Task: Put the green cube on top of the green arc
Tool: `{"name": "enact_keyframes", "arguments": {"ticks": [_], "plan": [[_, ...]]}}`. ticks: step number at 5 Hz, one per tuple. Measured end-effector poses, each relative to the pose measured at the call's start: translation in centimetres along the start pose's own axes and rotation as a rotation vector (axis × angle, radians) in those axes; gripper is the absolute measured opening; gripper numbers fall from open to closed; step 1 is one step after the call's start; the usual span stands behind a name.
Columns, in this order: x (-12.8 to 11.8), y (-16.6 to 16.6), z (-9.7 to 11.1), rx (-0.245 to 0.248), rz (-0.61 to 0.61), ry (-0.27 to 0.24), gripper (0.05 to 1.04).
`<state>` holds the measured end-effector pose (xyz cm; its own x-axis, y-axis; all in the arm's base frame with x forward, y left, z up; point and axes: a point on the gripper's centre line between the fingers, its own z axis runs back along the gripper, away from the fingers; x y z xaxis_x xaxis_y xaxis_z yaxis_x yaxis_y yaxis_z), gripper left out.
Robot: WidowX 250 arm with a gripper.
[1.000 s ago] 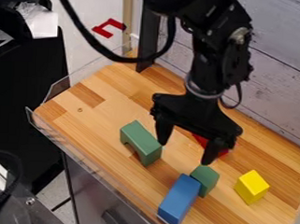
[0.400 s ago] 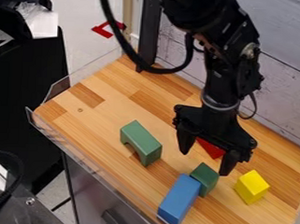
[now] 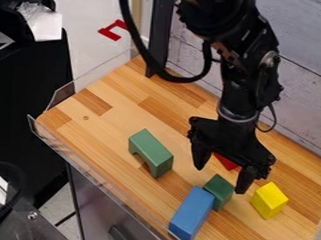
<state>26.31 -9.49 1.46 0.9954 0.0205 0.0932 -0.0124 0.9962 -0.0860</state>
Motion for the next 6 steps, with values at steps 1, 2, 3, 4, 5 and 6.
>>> {"name": "enact_keyframes", "arguments": {"ticks": [1, 2, 3, 4, 5, 6], "plan": [[-0.3, 0.1, -0.4, -0.004, 0.007, 0.015, 1.001], [-0.4, 0.0, -1.1, -0.008, 0.015, 0.024, 1.001], [-0.8, 0.1, -2.5, -0.002, 0.019, 0.055, 1.001], [-0.5, 0.0, -3.2, -0.004, 0.021, 0.060, 1.001], [-0.6, 0.2, -3.8, 0.003, 0.028, 0.079, 0.955], [-0.5, 0.3, -3.9, -0.005, 0.044, 0.064, 0.676]]}}
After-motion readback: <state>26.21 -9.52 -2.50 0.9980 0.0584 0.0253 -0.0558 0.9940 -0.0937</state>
